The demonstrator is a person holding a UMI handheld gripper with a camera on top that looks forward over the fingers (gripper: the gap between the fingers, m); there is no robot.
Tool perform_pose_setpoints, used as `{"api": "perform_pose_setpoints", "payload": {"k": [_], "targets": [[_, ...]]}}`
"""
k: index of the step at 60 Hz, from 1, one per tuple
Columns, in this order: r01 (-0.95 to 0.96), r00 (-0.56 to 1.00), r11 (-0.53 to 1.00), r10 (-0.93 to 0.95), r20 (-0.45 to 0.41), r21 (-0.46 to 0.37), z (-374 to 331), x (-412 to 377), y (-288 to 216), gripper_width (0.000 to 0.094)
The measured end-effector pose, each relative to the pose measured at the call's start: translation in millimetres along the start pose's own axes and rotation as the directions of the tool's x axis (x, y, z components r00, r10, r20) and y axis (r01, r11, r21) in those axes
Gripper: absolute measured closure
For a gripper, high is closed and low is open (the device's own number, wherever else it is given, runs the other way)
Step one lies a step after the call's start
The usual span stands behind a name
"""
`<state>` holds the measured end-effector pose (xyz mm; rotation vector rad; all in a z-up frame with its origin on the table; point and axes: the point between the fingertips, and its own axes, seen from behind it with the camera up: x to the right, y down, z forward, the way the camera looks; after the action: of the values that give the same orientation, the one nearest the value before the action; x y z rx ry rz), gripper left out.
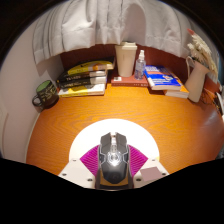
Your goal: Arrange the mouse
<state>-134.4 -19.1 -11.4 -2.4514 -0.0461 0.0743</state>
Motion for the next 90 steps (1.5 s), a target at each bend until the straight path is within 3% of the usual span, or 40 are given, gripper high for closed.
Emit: {"api": "perform_pose_setpoints", "payload": {"k": [6,7,16,23,30,43,60,77,90], "targets": [[0.015,1.0,1.0,-0.015,-0.017,0.011,1,1,3,0.0479],[0.016,1.0,1.0,-0.016,-0.019,0.017,2,1,2,0.0505],[0.005,1.0,1.0,-0.005,-0.024,-0.022,-5,3,5,0.0307],[0.0,1.0,0.999,-0.001,0.007,0.033,-36,1,-17,0.0239],[-0.002,1.0,0.996,0.0,0.018,0.09,-85,12,-41,0.0071],[-0.011,1.0,0.979,0.009,0.009,0.205,-186,58,-67,0.0071],[-0.003,1.0,0.964,0.011,-0.028,0.264,-271,129,-30,0.0087],[-0.014,1.0,0.972,0.018,-0.016,0.237,-297,161,26,0.009],[-0.023,1.0,0.971,0.027,-0.016,0.239,-306,168,41,0.0088]]}}
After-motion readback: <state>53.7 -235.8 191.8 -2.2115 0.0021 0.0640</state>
